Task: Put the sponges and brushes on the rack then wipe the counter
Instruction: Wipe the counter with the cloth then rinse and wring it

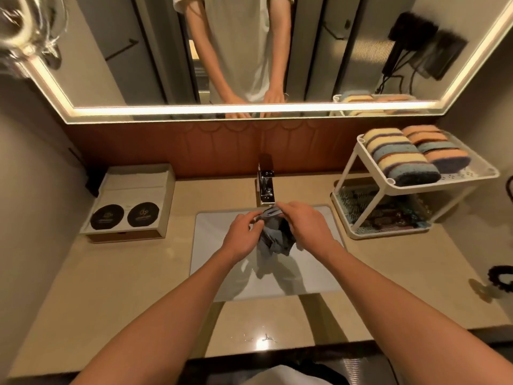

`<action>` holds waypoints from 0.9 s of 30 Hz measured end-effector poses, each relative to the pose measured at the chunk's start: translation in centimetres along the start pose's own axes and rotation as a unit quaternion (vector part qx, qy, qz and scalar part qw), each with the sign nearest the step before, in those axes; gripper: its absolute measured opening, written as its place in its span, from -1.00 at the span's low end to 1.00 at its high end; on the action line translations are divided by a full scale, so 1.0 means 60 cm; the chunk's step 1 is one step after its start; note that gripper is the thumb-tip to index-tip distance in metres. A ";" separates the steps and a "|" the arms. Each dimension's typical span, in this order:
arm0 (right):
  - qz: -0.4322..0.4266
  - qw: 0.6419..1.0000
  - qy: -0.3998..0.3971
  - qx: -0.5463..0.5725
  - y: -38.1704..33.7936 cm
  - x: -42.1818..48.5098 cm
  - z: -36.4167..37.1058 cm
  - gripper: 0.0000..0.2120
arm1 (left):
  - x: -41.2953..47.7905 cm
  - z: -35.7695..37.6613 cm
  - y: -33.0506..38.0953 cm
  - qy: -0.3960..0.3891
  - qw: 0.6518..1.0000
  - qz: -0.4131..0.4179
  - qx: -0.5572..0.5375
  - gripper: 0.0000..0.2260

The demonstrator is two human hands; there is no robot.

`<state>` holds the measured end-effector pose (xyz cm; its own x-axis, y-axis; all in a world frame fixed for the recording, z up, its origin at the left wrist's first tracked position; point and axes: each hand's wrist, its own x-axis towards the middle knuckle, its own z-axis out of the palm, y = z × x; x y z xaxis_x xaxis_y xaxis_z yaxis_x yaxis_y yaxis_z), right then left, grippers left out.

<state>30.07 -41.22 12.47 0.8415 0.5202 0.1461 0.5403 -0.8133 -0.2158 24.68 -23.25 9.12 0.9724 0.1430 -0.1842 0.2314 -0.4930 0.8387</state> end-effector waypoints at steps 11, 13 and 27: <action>-0.039 0.997 0.055 0.041 -0.017 0.028 -0.055 -0.59 | -0.002 -0.019 0.036 -0.064 0.996 0.019 -0.060 -0.59; -0.052 0.996 0.055 0.045 -0.019 0.033 -0.061 -0.60 | -0.001 -0.020 0.046 -0.085 0.991 0.005 -0.101 -0.65; 0.064 0.983 0.020 0.173 -0.013 0.044 -0.076 -0.79 | 0.022 -0.024 0.081 0.112 0.989 0.006 -0.092 -0.86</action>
<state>31.85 -40.36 17.41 0.9053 0.4035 0.1325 0.4061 -0.7310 -0.5484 27.07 -24.20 13.71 0.9392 0.3354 -0.0735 0.1913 -0.3336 0.9231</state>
